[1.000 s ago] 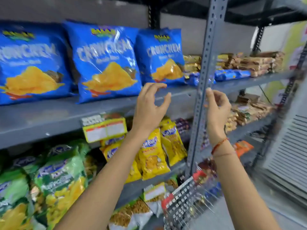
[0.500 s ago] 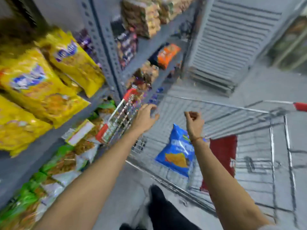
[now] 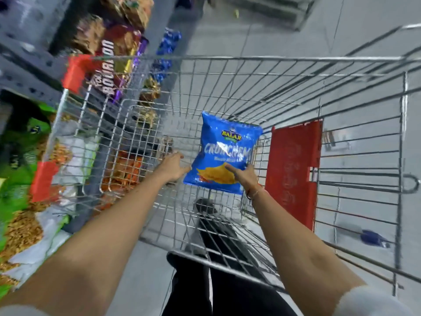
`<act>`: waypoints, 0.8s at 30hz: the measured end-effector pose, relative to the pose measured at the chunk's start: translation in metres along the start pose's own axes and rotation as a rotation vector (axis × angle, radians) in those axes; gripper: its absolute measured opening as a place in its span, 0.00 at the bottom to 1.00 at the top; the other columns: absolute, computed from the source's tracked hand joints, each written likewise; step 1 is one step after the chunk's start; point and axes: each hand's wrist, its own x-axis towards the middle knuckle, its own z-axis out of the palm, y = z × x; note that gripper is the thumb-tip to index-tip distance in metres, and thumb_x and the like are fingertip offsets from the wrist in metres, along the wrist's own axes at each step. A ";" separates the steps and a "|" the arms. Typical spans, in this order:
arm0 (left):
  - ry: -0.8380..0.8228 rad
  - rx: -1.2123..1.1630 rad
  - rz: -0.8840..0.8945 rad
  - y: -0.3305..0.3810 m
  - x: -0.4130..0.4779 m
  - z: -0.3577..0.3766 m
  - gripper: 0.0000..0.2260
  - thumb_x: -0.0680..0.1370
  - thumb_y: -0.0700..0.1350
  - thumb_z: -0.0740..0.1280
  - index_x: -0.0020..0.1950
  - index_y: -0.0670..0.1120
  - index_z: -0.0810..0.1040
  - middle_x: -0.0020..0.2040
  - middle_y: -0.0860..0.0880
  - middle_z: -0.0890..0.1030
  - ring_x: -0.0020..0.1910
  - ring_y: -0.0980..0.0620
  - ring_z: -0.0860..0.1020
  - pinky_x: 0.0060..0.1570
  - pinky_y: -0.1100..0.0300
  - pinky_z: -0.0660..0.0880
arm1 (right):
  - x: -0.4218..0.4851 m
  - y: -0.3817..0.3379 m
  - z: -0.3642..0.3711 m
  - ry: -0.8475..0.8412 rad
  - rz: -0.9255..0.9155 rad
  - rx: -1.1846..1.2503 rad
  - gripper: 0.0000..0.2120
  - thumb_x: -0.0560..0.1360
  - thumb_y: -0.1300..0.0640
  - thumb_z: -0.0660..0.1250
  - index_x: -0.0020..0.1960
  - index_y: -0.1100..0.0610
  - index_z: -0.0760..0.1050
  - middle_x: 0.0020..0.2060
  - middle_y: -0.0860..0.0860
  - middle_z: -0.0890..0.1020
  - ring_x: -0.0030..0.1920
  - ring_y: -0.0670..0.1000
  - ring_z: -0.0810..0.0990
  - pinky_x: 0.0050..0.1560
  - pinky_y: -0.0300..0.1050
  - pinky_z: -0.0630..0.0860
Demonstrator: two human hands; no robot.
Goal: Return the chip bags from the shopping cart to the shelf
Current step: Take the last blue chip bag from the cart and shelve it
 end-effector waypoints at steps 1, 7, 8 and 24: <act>-0.005 -0.017 -0.007 0.002 0.011 0.004 0.30 0.75 0.50 0.69 0.71 0.38 0.64 0.70 0.37 0.68 0.68 0.41 0.67 0.66 0.52 0.65 | 0.013 0.005 0.002 -0.001 -0.009 0.016 0.49 0.63 0.41 0.78 0.73 0.63 0.61 0.70 0.58 0.70 0.70 0.62 0.70 0.68 0.59 0.70; -0.093 -0.245 -0.116 0.009 0.053 0.033 0.44 0.68 0.52 0.75 0.73 0.37 0.56 0.73 0.37 0.63 0.70 0.40 0.65 0.66 0.50 0.65 | 0.056 0.017 0.004 0.019 0.001 0.178 0.47 0.60 0.48 0.82 0.70 0.64 0.65 0.63 0.58 0.78 0.61 0.57 0.78 0.65 0.55 0.75; -0.109 -0.270 -0.135 0.011 0.057 0.039 0.43 0.68 0.52 0.75 0.73 0.37 0.56 0.73 0.38 0.64 0.70 0.41 0.65 0.64 0.52 0.66 | 0.046 0.005 0.004 0.019 0.023 0.183 0.40 0.65 0.55 0.79 0.70 0.65 0.64 0.62 0.56 0.78 0.60 0.55 0.78 0.66 0.53 0.73; -0.159 -0.624 -0.213 0.007 0.019 0.010 0.12 0.66 0.42 0.77 0.45 0.46 0.77 0.50 0.46 0.82 0.38 0.55 0.79 0.35 0.66 0.75 | -0.006 -0.019 0.008 -0.126 -0.085 0.177 0.20 0.69 0.61 0.76 0.57 0.68 0.79 0.51 0.58 0.84 0.37 0.43 0.83 0.33 0.30 0.78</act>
